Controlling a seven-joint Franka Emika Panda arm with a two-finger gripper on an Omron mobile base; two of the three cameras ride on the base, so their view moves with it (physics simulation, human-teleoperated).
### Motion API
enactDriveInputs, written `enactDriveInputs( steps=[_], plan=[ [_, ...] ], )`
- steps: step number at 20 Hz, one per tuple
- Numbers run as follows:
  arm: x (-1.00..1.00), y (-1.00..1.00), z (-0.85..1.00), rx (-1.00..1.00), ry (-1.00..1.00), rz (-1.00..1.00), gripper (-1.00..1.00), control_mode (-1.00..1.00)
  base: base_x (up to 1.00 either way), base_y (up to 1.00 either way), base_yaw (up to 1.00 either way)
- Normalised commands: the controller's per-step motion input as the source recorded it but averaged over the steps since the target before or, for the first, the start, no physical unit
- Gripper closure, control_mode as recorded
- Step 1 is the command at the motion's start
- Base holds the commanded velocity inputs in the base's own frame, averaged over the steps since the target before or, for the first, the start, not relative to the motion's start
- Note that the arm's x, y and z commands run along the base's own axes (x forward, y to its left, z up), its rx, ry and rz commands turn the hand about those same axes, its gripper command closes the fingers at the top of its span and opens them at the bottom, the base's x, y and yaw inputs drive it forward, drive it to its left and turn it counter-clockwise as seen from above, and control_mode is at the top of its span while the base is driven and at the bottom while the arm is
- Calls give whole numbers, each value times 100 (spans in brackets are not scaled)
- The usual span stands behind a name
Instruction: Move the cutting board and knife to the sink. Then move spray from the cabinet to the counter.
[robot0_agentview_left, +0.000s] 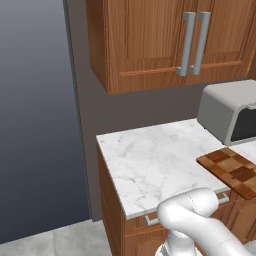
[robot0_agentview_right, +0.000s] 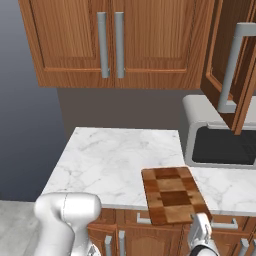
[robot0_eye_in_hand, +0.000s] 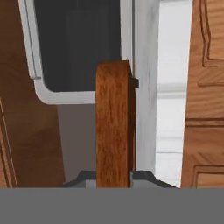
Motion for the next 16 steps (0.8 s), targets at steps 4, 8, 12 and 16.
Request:
enactDriveInputs(
  steps=[4,8,12,16],
  plan=[
    [-25,5,82,-3,0,0,100,-100,0,0,0],
    [-26,22,83,-11,-2,0,100,-100,0,0,0],
    [-30,40,67,-19,-2,0,100,-100,0,0,0],
    [-35,39,62,-25,-4,0,100,-100,0,0,0]
  ],
)
